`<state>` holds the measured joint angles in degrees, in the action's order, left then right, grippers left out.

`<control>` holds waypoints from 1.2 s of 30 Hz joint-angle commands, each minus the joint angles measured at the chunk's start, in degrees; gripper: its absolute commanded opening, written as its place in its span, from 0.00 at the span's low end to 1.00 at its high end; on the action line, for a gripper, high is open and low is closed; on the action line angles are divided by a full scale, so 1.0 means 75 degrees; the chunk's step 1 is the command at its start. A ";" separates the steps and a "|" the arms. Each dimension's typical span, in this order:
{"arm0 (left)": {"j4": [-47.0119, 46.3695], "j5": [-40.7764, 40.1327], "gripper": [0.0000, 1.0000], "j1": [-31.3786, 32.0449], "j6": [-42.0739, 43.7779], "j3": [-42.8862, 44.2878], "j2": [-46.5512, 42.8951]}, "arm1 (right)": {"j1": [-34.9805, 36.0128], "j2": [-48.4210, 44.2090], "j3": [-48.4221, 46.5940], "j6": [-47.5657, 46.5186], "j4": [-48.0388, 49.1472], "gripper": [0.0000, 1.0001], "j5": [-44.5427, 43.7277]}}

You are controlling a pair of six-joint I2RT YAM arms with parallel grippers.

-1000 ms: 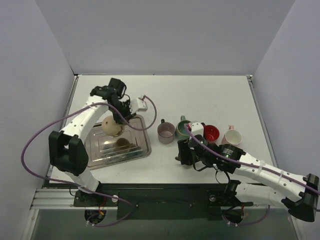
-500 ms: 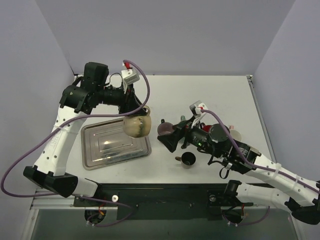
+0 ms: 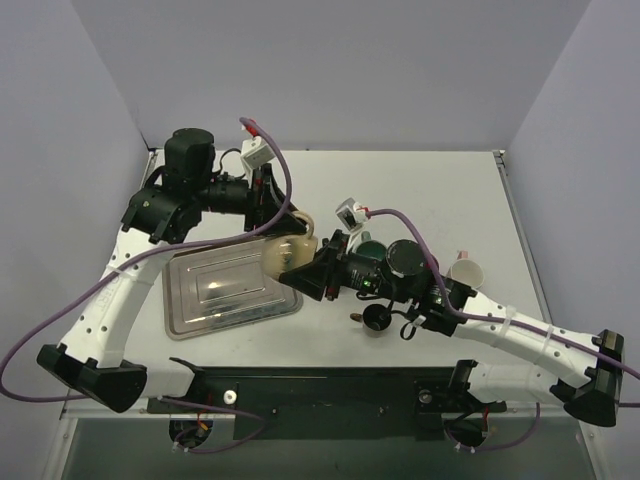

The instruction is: Turn the mug right side up

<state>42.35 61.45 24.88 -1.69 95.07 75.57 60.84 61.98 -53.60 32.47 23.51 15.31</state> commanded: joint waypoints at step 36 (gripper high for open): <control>-0.1310 -0.5065 0.93 -0.4185 0.1925 -0.4777 -0.0185 | 0.0373 0.4686 -0.0997 0.0264 -0.4904 0.16 -0.2545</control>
<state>36.25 21.78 -6.17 11.22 58.94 75.00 65.17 95.79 -61.12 33.52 -15.05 -1.76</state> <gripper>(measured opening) 0.934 0.112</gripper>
